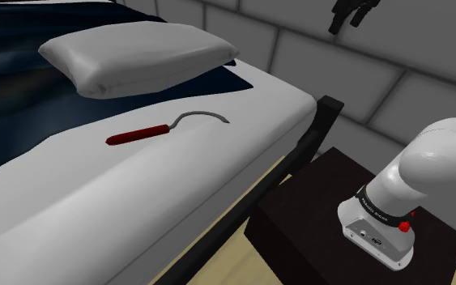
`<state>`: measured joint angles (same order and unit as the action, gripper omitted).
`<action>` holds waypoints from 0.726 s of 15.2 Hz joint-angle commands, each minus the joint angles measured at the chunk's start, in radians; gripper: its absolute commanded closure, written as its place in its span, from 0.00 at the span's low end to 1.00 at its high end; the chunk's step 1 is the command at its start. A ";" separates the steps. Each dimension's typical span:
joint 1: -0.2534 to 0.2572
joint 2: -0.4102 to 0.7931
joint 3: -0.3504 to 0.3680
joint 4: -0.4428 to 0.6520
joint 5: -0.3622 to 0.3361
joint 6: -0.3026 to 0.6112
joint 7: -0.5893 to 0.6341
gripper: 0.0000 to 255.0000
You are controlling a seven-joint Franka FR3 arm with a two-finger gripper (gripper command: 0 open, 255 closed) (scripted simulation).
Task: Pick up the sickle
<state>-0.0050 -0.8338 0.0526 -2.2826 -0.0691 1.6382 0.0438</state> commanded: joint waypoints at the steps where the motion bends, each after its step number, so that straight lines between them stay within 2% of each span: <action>1: 0.000 0.000 0.000 0.000 0.000 0.000 0.000 0.00; 11: -0.026 -0.007 0.247 -0.112 0.209 0.062 0.464 0.00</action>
<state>-0.0272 -0.8492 0.2733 -2.3915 0.1166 1.6909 0.4557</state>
